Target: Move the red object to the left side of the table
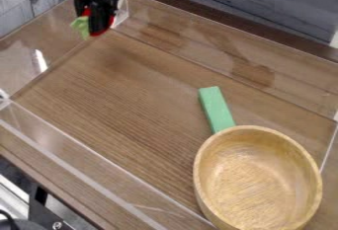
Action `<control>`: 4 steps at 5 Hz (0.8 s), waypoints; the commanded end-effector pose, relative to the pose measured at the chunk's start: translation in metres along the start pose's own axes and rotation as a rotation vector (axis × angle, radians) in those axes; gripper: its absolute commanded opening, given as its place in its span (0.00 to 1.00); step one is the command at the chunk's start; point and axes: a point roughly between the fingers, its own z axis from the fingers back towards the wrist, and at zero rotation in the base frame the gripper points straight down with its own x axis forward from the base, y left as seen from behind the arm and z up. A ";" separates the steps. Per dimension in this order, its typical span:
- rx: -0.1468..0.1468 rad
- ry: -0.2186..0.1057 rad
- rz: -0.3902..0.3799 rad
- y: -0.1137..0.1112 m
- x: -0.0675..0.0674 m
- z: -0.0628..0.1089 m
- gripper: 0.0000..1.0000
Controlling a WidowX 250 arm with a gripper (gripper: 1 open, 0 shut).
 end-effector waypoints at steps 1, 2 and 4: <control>0.041 -0.036 0.035 0.014 0.003 0.007 0.00; 0.030 -0.026 0.052 0.015 0.006 -0.008 0.00; -0.020 -0.013 0.060 0.014 0.007 -0.025 0.00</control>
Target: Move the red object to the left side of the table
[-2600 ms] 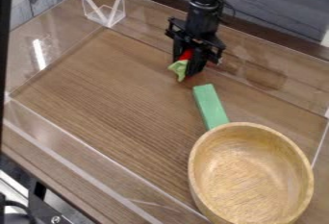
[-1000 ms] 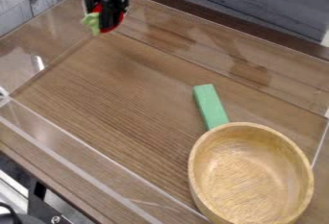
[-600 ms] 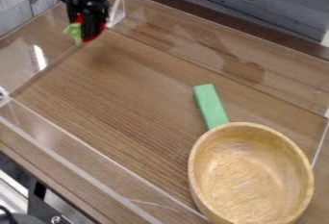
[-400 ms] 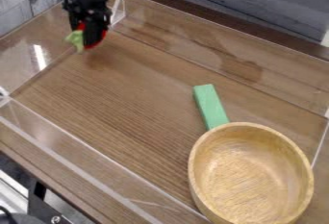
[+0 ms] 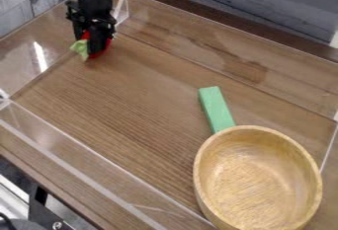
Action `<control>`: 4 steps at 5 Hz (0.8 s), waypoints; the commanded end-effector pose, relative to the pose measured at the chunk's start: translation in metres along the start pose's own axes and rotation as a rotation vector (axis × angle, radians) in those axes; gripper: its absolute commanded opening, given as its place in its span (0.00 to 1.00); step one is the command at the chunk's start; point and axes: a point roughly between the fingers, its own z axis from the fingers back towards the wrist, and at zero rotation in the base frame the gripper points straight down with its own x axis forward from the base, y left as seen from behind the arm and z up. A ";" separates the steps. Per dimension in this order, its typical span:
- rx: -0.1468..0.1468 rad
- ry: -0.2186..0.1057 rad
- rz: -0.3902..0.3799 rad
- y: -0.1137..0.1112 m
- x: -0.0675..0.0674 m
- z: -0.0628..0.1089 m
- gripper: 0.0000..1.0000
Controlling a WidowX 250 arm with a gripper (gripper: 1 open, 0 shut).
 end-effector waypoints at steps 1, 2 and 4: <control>-0.007 -0.030 0.010 0.007 0.000 0.010 0.00; -0.033 -0.021 0.007 0.005 -0.002 0.007 0.00; -0.082 -0.003 0.005 0.003 -0.004 0.002 0.00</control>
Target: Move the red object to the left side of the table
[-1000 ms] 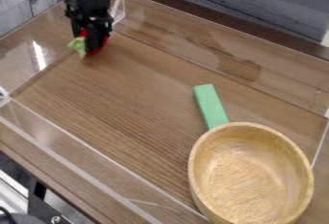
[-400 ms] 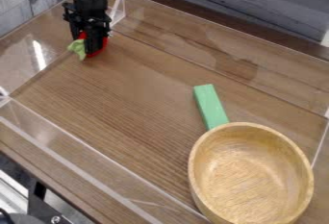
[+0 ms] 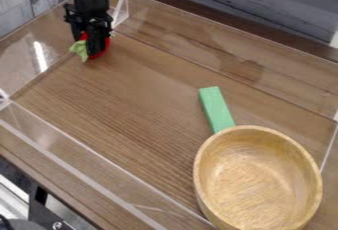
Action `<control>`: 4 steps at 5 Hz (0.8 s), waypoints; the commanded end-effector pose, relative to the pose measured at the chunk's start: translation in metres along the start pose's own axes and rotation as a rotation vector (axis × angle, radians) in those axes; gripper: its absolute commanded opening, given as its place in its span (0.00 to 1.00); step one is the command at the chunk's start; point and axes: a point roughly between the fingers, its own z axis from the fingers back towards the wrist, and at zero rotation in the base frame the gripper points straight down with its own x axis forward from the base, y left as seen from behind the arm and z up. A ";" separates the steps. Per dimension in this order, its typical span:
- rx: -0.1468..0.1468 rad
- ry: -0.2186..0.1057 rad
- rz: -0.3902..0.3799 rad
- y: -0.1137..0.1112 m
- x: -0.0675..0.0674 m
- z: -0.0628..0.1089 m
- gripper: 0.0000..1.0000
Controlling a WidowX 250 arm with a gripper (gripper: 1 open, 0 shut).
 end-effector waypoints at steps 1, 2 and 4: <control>-0.015 -0.002 0.001 0.002 -0.003 0.004 0.00; -0.034 0.006 0.000 -0.001 -0.004 0.003 0.00; -0.117 -0.018 0.048 0.002 -0.011 0.017 1.00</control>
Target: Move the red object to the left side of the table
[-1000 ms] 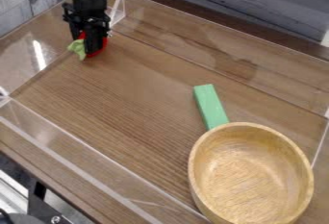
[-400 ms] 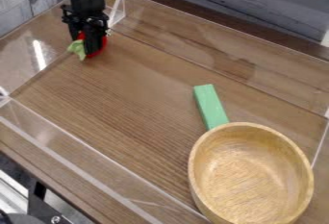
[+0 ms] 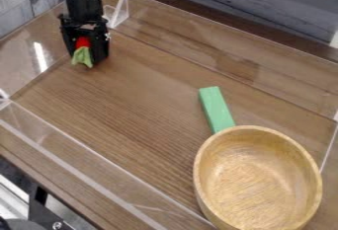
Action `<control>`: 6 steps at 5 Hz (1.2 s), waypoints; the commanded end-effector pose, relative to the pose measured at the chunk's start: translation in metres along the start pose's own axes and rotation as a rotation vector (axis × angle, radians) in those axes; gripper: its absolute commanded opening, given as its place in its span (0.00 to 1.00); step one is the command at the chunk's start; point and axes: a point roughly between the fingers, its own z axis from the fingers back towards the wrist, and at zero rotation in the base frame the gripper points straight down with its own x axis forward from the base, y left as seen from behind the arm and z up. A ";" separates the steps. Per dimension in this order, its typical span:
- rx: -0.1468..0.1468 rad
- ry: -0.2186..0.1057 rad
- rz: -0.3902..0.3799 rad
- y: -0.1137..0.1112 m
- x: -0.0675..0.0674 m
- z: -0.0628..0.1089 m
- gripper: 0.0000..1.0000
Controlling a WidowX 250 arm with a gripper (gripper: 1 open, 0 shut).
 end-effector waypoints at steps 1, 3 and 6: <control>0.012 -0.080 0.028 0.004 -0.001 0.036 1.00; -0.014 -0.123 0.065 0.002 -0.005 0.059 1.00; -0.043 -0.185 0.131 -0.007 0.003 0.085 1.00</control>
